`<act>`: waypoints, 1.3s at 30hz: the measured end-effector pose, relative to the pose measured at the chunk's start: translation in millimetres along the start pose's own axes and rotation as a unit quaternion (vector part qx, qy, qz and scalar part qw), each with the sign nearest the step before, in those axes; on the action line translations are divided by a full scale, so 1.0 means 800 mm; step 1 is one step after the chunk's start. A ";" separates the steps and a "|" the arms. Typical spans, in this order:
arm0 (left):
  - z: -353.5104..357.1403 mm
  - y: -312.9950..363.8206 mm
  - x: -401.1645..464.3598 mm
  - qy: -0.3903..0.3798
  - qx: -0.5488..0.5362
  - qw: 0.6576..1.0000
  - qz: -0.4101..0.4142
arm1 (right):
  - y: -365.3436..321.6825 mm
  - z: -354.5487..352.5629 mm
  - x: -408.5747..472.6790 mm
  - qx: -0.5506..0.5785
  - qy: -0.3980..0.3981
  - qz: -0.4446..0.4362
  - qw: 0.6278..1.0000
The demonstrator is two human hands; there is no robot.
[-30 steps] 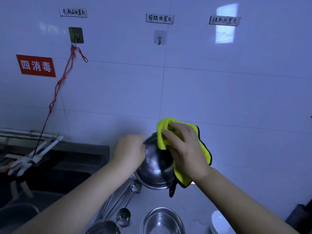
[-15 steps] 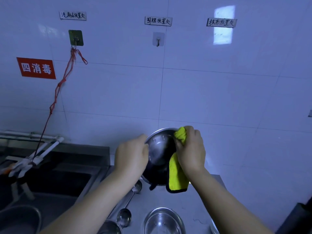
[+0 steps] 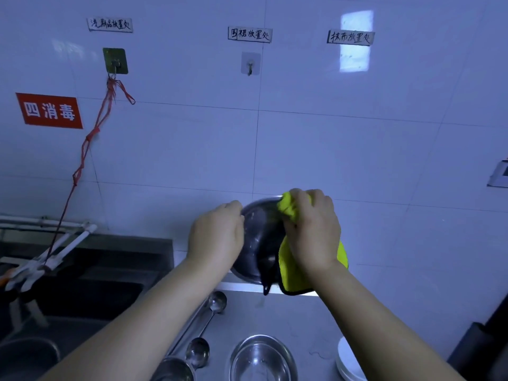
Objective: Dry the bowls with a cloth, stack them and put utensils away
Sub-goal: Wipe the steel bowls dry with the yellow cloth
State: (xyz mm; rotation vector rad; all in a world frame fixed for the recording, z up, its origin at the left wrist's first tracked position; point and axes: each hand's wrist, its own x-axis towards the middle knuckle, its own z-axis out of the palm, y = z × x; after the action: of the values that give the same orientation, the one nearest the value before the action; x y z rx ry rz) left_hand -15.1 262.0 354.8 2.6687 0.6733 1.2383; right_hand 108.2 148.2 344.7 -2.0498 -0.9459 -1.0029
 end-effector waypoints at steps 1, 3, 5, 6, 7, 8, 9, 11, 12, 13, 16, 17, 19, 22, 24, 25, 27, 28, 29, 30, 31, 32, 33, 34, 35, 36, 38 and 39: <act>0.004 -0.006 -0.003 0.013 -0.044 0.998 -0.036 | 0.003 0.000 -0.003 0.056 -0.003 0.077 0.995; 0.013 -0.016 -0.012 -0.007 -0.097 0.991 -0.094 | 0.011 0.008 -0.015 0.131 -0.008 0.166 0.977; 0.018 -0.017 -0.021 -0.069 -0.071 0.993 -0.069 | 0.016 0.009 -0.026 0.095 -0.015 0.131 0.987; 0.018 -0.013 -0.021 -0.087 -0.035 0.995 -0.033 | 0.018 0.009 -0.028 0.062 -0.016 0.084 0.994; 0.016 -0.007 -0.018 -0.099 0.003 0.995 -0.001 | 0.017 0.009 -0.027 0.026 -0.015 0.027 0.999; 0.012 0.000 -0.013 -0.108 0.039 0.993 0.032 | 0.015 0.007 -0.024 -0.009 -0.014 -0.033 0.999; 0.009 0.007 -0.007 -0.120 0.078 0.988 0.054 | 0.011 0.005 -0.021 -0.040 -0.012 -0.087 0.995; 0.003 0.020 0.003 -0.126 0.125 0.981 0.076 | 0.003 0.002 -0.014 -0.068 -0.001 -0.148 0.987; 0.001 0.023 0.006 -0.115 0.126 0.982 0.079 | 0.002 0.000 -0.011 -0.068 0.009 -0.156 0.985; -0.001 0.023 0.007 -0.104 0.118 0.984 0.078 | 0.002 -0.002 -0.007 -0.066 0.015 -0.151 0.986; 0.000 0.012 0.005 -0.045 0.027 0.998 0.027 | 0.010 -0.005 -0.001 -0.034 0.028 -0.077 0.996; 0.002 0.008 0.002 -0.016 -0.020 1.000 -0.005 | 0.012 -0.005 -0.002 0.004 0.027 -0.010 1.000; 0.009 0.001 -0.006 0.025 -0.099 0.991 -0.082 | 0.017 -0.002 -0.005 0.119 0.021 0.149 0.981; 0.022 -0.008 -0.021 -0.041 -0.120 0.985 -0.117 | 0.027 0.003 -0.018 0.147 0.010 0.208 0.967; 0.022 -0.009 -0.021 -0.094 -0.090 0.989 -0.068 | 0.031 0.003 -0.022 0.104 -0.011 0.160 0.982; 0.019 -0.008 -0.016 -0.100 -0.080 0.991 -0.042 | 0.030 0.000 -0.021 0.080 -0.015 0.120 0.989; 0.011 -0.004 -0.003 -0.097 -0.055 0.994 0.010 | 0.024 -0.003 -0.015 0.018 -0.008 0.009 1.000; 0.009 -0.002 0.002 -0.095 -0.041 0.994 0.029 | 0.021 -0.004 -0.011 -0.010 0.000 -0.033 0.999; 0.007 0.000 0.005 -0.086 -0.040 0.995 0.037 | 0.018 -0.006 -0.007 -0.027 0.008 -0.058 0.998; 0.007 0.000 0.007 -0.070 -0.048 0.996 0.035 | 0.016 -0.008 -0.004 -0.031 0.015 -0.069 0.997; 0.006 0.000 0.007 -0.054 -0.057 0.997 0.025 | 0.016 -0.009 -0.001 -0.025 0.021 -0.068 0.997; 0.007 -0.001 0.007 -0.037 -0.066 0.997 0.012 | 0.016 -0.010 0.001 -0.013 0.026 -0.057 0.998; 0.007 -0.003 0.007 -0.021 -0.076 0.997 -0.006 | 0.017 -0.011 0.001 0.003 0.028 -0.030 0.999; 0.009 -0.005 0.006 -0.002 -0.095 0.995 -0.029 | 0.017 -0.012 0.000 0.032 0.025 0.014 0.999; 0.010 -0.005 0.004 0.019 -0.125 0.990 -0.060 | 0.018 -0.011 -0.002 0.078 0.022 0.072 0.994; 0.013 -0.004 0.001 0.039 -0.159 0.982 -0.096 | 0.019 -0.009 -0.004 0.140 0.028 0.137 0.980; 0.021 0.003 -0.009 0.057 -0.227 0.957 -0.174 | 0.014 -0.002 -0.012 0.262 0.065 0.256 0.928; 0.026 0.006 -0.016 0.056 -0.255 0.944 -0.202 | 0.012 0.003 -0.018 0.303 0.081 0.305 0.899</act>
State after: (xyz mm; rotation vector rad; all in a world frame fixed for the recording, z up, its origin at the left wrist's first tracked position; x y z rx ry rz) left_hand -5.0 253.7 334.0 1.9373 0.7440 1.2419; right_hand 111.0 140.7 329.3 -1.5355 -0.3950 -0.4455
